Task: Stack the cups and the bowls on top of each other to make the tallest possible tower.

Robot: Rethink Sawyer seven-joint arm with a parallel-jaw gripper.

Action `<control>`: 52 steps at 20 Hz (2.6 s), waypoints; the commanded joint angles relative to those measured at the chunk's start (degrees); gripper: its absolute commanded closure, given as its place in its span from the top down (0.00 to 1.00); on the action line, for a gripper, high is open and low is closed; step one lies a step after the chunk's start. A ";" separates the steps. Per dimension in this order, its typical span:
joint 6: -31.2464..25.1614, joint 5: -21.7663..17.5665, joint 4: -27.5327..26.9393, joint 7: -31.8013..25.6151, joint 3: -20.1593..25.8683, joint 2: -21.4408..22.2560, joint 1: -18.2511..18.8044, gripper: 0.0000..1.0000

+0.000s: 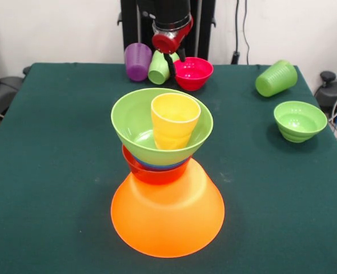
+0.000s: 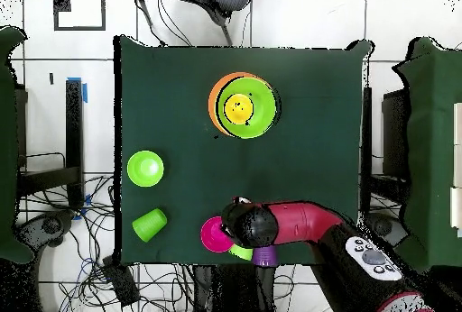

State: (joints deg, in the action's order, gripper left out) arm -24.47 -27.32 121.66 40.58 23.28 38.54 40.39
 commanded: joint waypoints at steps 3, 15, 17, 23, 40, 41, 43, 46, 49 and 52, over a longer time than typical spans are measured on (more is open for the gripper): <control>3.43 -2.05 -4.27 7.39 0.41 -7.72 1.00 1.00; 5.29 -5.93 -9.24 6.59 -2.74 -13.93 0.57 1.00; 5.29 -6.36 -9.60 6.80 -2.91 -14.23 0.41 1.00; 5.89 -8.00 -11.15 6.76 -3.24 -15.49 0.60 1.00; 6.25 -8.24 -12.41 7.48 -5.51 -17.42 0.51 1.00; 6.34 -8.36 -12.49 7.45 -5.75 -17.60 0.44 1.00; 6.54 -8.49 -12.61 7.59 -6.33 -17.87 0.17 1.00; 6.71 -8.57 -12.73 7.86 -7.07 -18.10 -0.39 1.00; 6.56 -8.36 -12.22 8.03 -7.41 -17.83 -0.60 1.00; 7.03 -8.27 -10.97 8.24 -7.50 -17.35 -0.49 1.00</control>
State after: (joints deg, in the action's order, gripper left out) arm -21.69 -31.94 116.07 40.58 16.00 22.01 41.83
